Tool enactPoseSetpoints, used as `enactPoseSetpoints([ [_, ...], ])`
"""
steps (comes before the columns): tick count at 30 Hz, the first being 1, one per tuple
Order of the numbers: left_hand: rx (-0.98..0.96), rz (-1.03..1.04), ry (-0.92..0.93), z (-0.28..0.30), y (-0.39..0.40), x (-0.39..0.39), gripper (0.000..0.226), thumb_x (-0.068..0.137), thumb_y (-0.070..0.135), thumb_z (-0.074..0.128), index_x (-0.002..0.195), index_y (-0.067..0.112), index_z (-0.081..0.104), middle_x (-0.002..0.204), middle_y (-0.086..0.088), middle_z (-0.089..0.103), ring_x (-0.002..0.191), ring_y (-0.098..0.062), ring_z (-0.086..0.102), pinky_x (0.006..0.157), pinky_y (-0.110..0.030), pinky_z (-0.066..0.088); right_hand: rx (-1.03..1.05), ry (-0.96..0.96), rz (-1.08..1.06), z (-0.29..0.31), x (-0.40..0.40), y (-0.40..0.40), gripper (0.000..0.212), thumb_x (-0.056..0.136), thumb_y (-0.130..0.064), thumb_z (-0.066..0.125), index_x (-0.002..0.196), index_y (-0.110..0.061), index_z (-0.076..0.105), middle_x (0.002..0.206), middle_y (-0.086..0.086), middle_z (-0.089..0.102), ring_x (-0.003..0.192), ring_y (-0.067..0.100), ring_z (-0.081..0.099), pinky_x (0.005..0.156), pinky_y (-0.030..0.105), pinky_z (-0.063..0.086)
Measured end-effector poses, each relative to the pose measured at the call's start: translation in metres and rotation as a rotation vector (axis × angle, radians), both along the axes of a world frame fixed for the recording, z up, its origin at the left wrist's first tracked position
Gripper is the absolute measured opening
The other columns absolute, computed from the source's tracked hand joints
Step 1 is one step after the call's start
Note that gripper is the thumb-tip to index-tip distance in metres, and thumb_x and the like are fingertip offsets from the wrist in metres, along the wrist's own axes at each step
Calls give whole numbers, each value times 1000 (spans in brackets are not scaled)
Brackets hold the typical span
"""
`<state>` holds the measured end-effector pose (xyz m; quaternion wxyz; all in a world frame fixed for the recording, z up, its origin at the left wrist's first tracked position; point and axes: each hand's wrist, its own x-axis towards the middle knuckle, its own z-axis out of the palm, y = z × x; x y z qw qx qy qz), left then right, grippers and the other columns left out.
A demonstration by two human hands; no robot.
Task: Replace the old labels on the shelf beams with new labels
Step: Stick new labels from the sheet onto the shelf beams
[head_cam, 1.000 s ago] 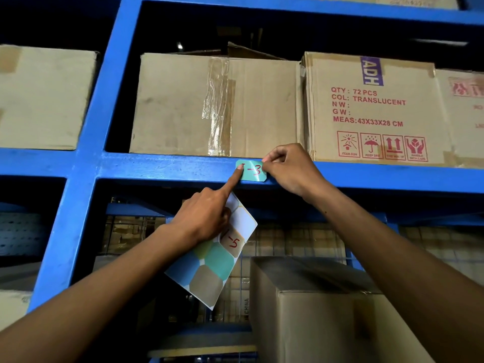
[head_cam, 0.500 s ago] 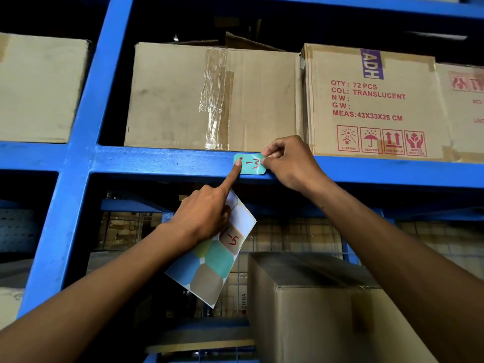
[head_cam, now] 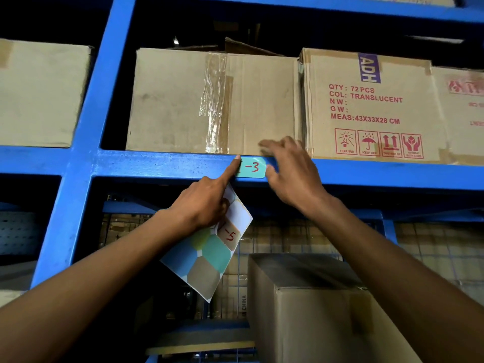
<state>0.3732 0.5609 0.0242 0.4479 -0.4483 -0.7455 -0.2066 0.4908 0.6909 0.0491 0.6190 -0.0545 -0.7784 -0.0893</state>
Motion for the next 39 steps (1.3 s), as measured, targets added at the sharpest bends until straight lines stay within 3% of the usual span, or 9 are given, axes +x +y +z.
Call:
enactPoseSetpoints([
  [3,-48,-12,-28,9,0,-2,90,86,13,47,144,44,-14,64,-4,33,71,-36,45,69,-40,41,178,-104,-212,-11,-11,5,62,87,-7,45,143,-27,29,154,13,18,138,30,17,108,42,23],
  [5,-60,0,-24,9,1,-2,91,87,13,48,143,43,-16,64,-4,33,68,-33,41,68,-39,40,180,-99,-292,-16,-15,13,68,87,-6,43,146,-29,19,158,15,3,143,31,7,112,45,15],
  [12,-77,55,-42,-16,-9,4,91,88,14,49,142,44,-19,67,-6,36,70,-37,48,66,-41,41,39,-14,-287,-35,-21,14,64,90,-13,44,147,-23,17,158,18,1,144,34,4,113,48,13],
  [16,-58,86,1,-28,-5,9,94,87,12,50,142,42,-20,76,-12,42,80,-42,58,61,-38,38,103,3,-303,-43,-27,6,68,88,-12,48,147,-18,15,157,20,-4,145,35,1,114,50,12],
  [22,-12,4,-63,-32,-3,8,93,86,9,49,143,44,-15,78,-13,47,88,-44,57,68,-43,44,102,15,-367,-61,-24,26,79,73,-5,63,143,-22,31,151,26,25,138,40,29,104,53,33],
  [27,171,-320,-267,-49,-9,7,80,83,4,49,148,33,14,101,-31,61,98,-46,53,88,-37,43,16,61,-169,-73,-11,17,58,73,-9,46,131,-13,49,148,22,34,136,37,32,105,49,29],
  [29,294,-481,-391,-63,-12,8,78,84,-1,49,148,33,18,118,-23,60,99,-40,58,86,-32,45,-83,89,44,-86,-5,13,52,77,-15,40,127,-14,56,141,15,46,130,30,38,105,43,28],
  [32,450,-656,-546,-77,-17,7,78,84,-5,46,148,30,19,150,-6,37,133,-31,41,110,-44,35,-83,166,154,-113,5,5,42,82,-21,42,117,-12,64,119,11,62,112,26,51,89,32,34],
  [39,526,-795,-671,-89,-33,14,81,82,-7,45,147,31,17,151,3,32,133,-14,40,112,-39,34,-103,100,68,-152,11,-17,48,85,-30,33,119,-8,60,124,14,57,113,16,36,93,26,26],
])
